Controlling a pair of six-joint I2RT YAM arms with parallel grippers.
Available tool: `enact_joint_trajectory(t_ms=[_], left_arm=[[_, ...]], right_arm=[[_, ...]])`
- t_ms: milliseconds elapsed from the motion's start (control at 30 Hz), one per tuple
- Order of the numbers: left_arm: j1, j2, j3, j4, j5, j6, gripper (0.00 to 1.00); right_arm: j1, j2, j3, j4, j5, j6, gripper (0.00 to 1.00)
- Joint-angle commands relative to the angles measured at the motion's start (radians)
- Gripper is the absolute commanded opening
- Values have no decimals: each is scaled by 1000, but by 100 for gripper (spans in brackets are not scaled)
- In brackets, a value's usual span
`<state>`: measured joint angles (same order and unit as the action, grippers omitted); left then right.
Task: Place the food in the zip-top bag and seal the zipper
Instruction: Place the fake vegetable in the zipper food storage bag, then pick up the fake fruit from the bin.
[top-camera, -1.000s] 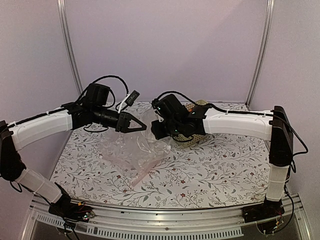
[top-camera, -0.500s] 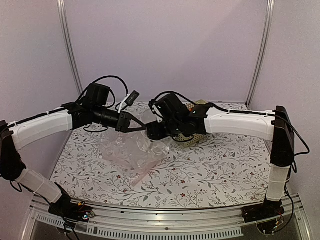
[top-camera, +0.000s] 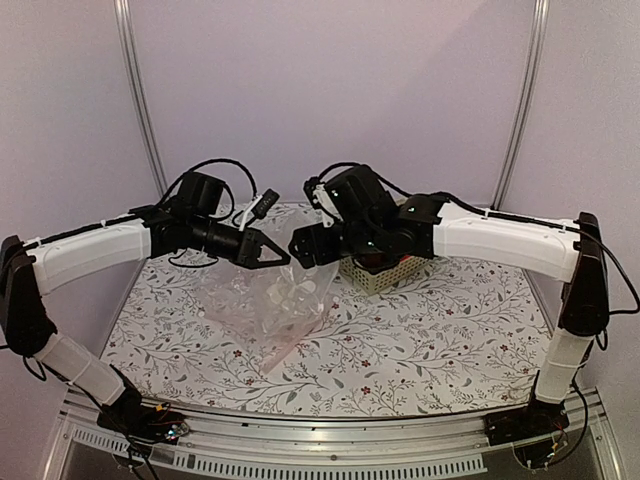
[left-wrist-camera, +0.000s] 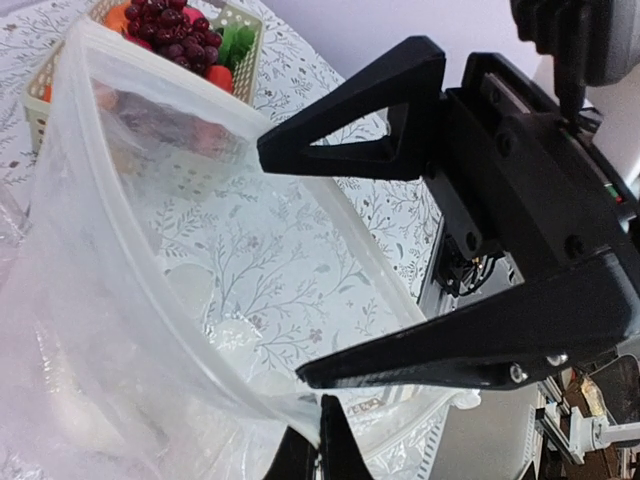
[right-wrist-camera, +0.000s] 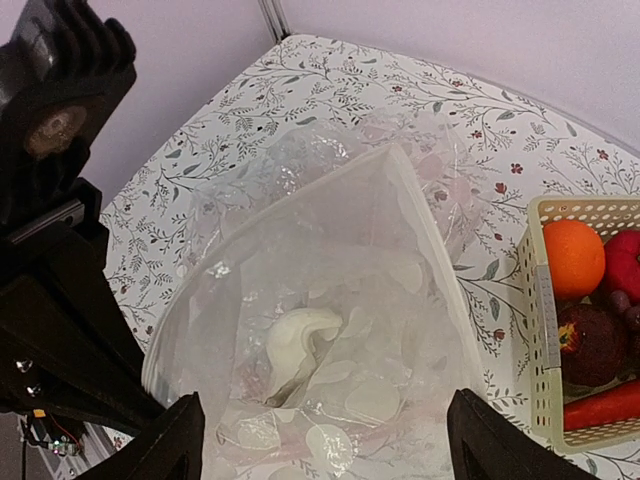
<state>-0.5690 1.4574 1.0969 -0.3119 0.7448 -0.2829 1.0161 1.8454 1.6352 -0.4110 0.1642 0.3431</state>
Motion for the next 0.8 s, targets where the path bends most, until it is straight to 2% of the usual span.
enact_joint_trajectory(t_ms=[0,167,300,533,767], left_arm=[[13,1,19,-19,-34,-1,0],[34,-23,5,-2,-70,-14,0],[50,-31,9,-8,-63,-9,0],[49,-66,21,-29,-32,30,0],[47,-107,20,-67,-39,43,0]], right_arm=[[0,-62,-10,-4,-28,-8,84],[-1,-158,-91,66,-108,-27,84],[0,-263,-158,86,-114,-43,85],[-40,-389,-220,3,105,-21,88],[-186,-369,-217,-156,172,33,87]])
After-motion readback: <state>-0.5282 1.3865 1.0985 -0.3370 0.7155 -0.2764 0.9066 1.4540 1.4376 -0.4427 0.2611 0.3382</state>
